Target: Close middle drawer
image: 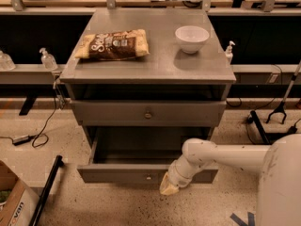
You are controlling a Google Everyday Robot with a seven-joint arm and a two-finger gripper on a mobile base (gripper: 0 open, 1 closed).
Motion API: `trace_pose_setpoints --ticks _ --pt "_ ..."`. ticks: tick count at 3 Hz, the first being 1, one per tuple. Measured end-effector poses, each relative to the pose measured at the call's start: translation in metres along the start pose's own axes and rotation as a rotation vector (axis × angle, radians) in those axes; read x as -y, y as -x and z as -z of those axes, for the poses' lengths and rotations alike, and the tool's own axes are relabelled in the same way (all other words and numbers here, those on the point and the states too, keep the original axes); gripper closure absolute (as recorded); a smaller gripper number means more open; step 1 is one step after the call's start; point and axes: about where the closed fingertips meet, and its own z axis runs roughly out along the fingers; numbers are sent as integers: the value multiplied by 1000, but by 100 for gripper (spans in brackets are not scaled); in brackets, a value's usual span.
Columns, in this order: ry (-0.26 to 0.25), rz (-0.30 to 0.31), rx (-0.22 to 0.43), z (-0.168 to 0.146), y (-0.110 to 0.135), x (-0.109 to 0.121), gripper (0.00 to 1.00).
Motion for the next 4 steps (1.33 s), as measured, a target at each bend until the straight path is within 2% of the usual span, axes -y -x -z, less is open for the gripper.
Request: trace_pose_setpoints --ticks 1,2,3,4 --pt "-45 48 21 5 0 36 100" --pt "-45 49 21 4 0 36 100" --pt "-98 92 33 9 5 64 100" --pt "-123 125 42 7 8 79 100"
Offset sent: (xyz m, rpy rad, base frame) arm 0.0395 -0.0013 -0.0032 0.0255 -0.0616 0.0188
